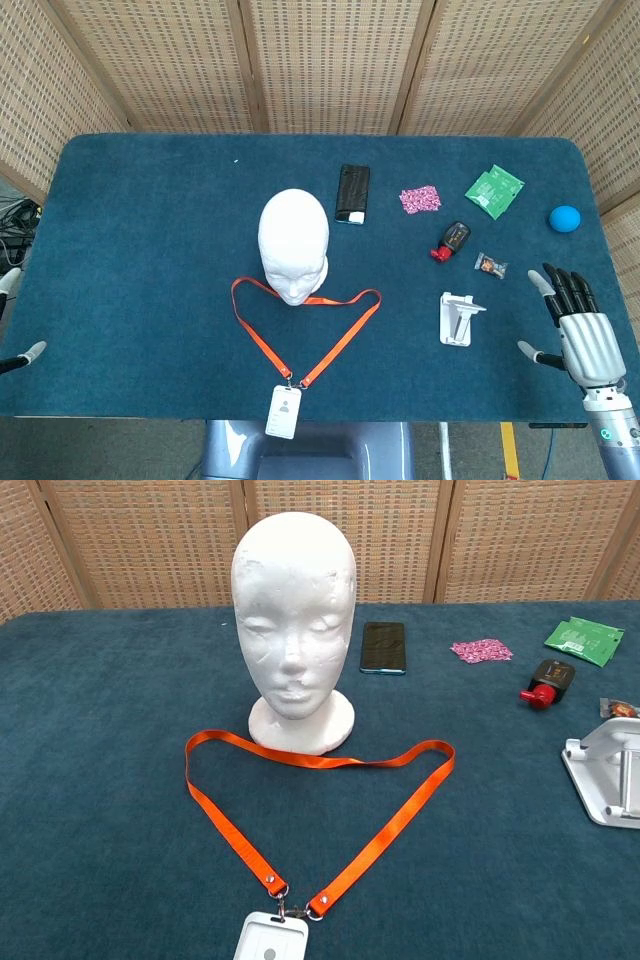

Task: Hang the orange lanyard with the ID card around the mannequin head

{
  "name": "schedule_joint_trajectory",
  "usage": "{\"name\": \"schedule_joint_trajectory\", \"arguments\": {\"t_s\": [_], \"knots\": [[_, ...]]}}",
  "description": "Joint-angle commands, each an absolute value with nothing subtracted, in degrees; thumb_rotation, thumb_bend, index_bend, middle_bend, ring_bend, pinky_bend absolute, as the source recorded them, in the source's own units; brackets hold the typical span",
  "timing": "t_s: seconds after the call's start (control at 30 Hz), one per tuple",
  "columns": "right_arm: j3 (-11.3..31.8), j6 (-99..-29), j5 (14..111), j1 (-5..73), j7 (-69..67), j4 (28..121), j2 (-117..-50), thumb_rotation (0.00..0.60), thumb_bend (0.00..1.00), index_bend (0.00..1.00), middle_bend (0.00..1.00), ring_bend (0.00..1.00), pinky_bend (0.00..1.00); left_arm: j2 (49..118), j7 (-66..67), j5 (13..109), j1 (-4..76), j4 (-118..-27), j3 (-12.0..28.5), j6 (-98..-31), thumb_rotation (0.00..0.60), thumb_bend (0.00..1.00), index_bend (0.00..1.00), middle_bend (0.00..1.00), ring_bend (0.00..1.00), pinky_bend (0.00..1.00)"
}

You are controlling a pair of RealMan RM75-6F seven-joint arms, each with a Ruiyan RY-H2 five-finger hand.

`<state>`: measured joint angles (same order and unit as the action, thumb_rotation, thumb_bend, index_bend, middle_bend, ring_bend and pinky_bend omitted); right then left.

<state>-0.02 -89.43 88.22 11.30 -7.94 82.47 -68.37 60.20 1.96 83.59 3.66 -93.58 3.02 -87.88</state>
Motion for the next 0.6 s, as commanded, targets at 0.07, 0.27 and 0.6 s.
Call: {"name": "schedule_joint_trajectory", "arguments": {"t_s": [0.07,0.27,0.6], "knots": [[0.2,-88.4,88.7,11.4,-8.9,82.8,-68.8,0.600,0.00,0.00,0.00,0.00,0.00,60.3,2.1,83.6,3.8,-93.5,3.1,-87.6,0.600,0.00,0.00,0.00,0.00,0.00],[1.2,-81.9,88.8,14.9,-14.7,84.1,-69.2,0.600,0.00,0.08,0.00,0.00,0.00,60.5,2.3,83.1,4.0,-93.2,3.5,-87.2,0.600,0.00,0.00,0.00,0.00,0.00],[8.6,-61.8,79.5,27.4,-19.6,90.2,-69.7,0.600,0.24,0.40,0.00,0.00,0.00,61.0,2.7,80.6,5.1,-92.5,4.5,-84.7,0.600,0.00,0.00,0.00,0.00,0.00]]}}
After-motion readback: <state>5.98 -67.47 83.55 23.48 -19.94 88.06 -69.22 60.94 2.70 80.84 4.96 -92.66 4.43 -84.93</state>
